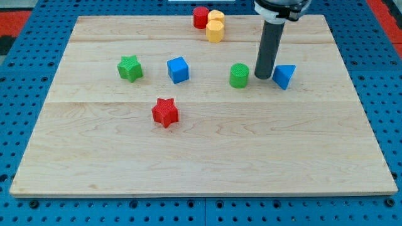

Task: Slide the yellow heart towards the top left

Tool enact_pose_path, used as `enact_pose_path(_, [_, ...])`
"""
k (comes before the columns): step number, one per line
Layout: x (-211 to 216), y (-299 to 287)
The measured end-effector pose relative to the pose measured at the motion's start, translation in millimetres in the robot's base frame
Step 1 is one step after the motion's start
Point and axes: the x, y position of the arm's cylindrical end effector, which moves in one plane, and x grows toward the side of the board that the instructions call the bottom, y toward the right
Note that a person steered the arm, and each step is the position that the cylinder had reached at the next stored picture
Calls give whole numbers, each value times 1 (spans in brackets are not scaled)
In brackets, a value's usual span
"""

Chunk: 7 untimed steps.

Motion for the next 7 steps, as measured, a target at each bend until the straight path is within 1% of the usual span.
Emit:
enact_pose_path(1, [26, -12])
enact_pose_path(2, [18, -25])
enact_pose_path(3, [-12, -25])
enact_pose_path(4, [-16, -8])
enact_pose_path(5, [-63, 0])
enact_pose_path(6, [-127, 13])
enact_pose_path(7, [-179, 0])
